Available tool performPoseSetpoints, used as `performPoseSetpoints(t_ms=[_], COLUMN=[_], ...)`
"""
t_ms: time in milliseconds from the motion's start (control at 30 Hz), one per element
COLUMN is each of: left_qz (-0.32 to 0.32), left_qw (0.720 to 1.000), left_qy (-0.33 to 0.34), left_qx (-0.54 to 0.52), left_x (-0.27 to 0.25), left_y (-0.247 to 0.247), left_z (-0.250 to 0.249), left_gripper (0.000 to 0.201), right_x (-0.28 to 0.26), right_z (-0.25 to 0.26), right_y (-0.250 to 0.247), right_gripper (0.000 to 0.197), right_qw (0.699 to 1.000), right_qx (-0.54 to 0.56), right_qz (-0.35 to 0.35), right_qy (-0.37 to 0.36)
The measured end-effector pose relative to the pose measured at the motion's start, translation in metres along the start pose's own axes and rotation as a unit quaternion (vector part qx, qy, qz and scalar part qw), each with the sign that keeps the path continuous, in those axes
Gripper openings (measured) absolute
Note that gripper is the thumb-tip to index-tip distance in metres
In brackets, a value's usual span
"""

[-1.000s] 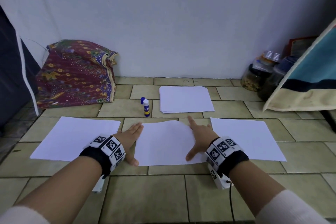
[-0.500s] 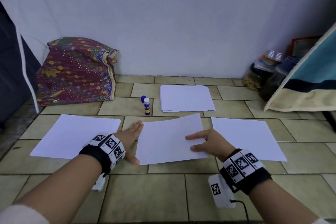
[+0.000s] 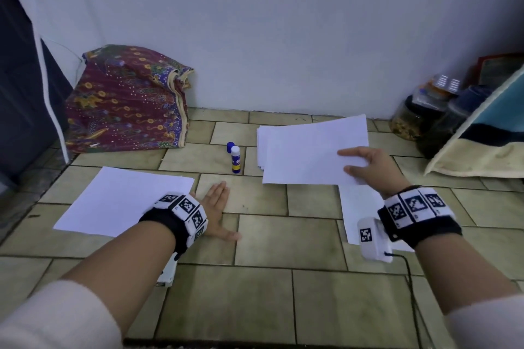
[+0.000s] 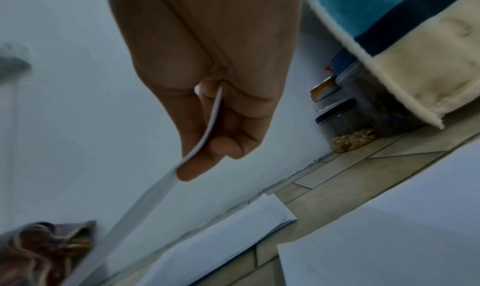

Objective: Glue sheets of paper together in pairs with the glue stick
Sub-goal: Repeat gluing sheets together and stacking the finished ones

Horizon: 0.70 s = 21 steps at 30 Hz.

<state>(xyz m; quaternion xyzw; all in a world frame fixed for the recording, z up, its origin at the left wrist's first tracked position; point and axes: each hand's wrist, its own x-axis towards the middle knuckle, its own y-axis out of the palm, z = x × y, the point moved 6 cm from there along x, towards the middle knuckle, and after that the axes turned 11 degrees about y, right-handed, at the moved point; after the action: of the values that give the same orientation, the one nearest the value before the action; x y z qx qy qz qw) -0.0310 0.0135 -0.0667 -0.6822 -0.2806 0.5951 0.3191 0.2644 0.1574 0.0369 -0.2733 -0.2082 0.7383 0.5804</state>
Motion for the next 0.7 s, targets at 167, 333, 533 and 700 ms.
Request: performPoseSetpoints(t_ms=[167,333,533,700], left_qz=[-0.035,-0.054,-0.055,-0.041], left_qw=[0.999,0.998,0.998,0.998], left_qy=[-0.006,-0.003,0.005,0.014], left_qx=[-0.012,-0.015,-0.044,-0.054], left_x=[0.004,0.004,0.002,0.000], left_y=[0.007,0.008,0.008,0.008], left_z=[0.001,0.000,0.000,-0.001], left_gripper=[0.129,0.124,0.125,0.126], right_x=[0.047,0.084,0.118,0.128], right_z=[0.017,0.010,0.002,-0.005], right_y=[0.013,0.025,0.045,0.055], right_gripper=[0.037,0.037,0.034,0.037], right_qw=[0.998,0.998,0.987,0.971], right_qx=[-0.055,-0.052,-0.148,-0.230], right_qz=[-0.002,0.006,0.026,0.026], right_qy=[0.011,0.043,0.055,0.055])
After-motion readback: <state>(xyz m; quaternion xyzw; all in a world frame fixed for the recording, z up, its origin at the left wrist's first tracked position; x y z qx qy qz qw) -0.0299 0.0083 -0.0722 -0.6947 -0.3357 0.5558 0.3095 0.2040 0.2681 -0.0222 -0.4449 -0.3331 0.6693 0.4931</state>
